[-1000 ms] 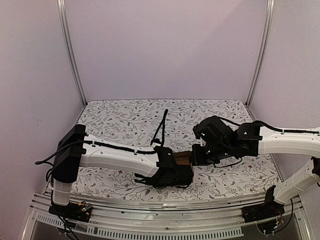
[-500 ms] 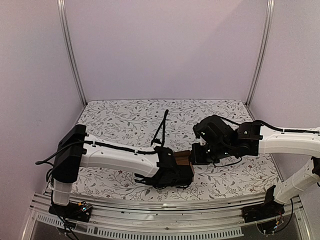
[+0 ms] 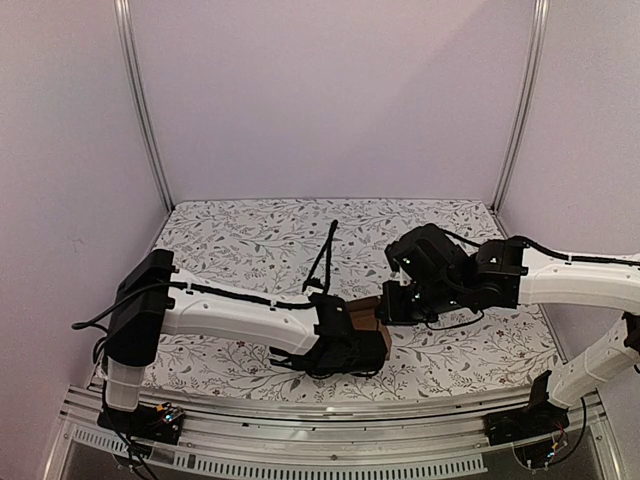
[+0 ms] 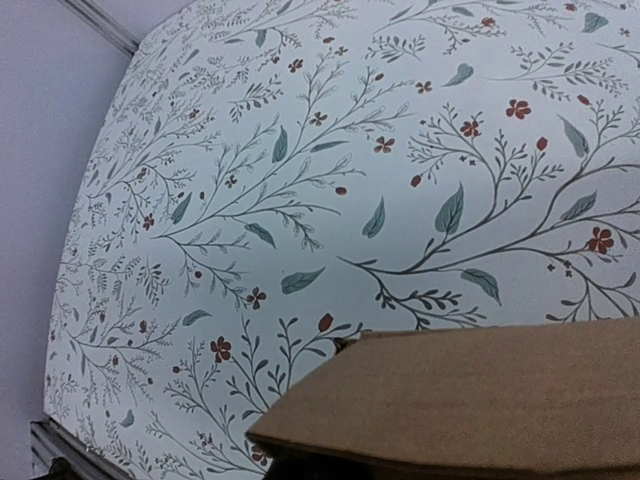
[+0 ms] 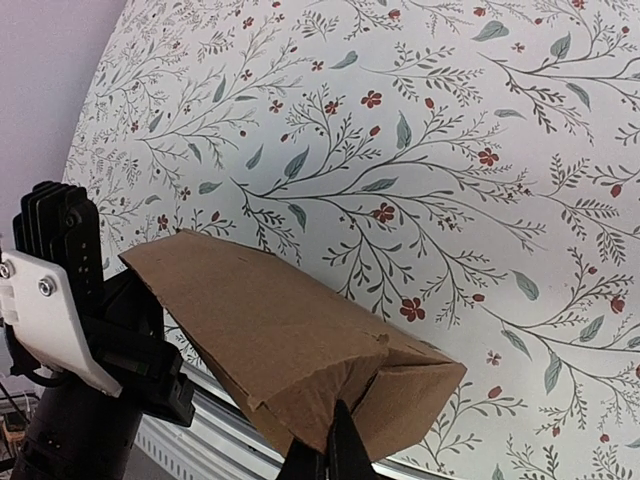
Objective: Fold the paper box
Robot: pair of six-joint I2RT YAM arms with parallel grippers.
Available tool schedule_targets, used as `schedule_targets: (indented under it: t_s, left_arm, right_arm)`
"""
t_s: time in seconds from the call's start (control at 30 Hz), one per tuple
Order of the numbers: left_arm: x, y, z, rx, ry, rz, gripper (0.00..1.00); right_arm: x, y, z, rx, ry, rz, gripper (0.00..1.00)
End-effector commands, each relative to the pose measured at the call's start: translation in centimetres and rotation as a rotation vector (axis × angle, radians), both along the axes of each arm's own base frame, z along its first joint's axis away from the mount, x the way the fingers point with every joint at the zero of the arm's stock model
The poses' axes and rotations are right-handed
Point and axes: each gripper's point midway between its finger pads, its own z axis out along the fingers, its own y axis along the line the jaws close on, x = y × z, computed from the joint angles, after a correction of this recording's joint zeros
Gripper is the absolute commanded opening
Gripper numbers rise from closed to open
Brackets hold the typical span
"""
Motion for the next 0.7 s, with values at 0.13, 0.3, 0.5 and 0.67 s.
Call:
schedule_targets:
  t_s: [0.13, 0.3, 0.5, 0.67]
  left_arm:
    - [-2.5, -3.4, -5.6, -0.111, 0.159, -0.006, 0.00]
    - [-2.3, -3.7, -5.5, -0.110, 0.157, -0.014, 0.00]
    - [-2.1, -3.7, -5.4, -0.117, 0.159, -0.011, 0.00]
    - [-1.9, -3.4, -5.8, -0.151, 0.182, 0.009, 0.00]
  right_arm:
    - [-0.1, 2.6, 2.9, 0.123, -0.011, 0.019, 0.00]
    - [-0.2, 2.4, 2.8, 0.115, -0.010, 0.018, 0.00]
    - [-1.3, 0.9, 0.0, -0.004, 0.017, 0.084, 0.00]
    - [-2.2, -0.4, -2.7, -0.040, 0.021, 0.124, 0.00]
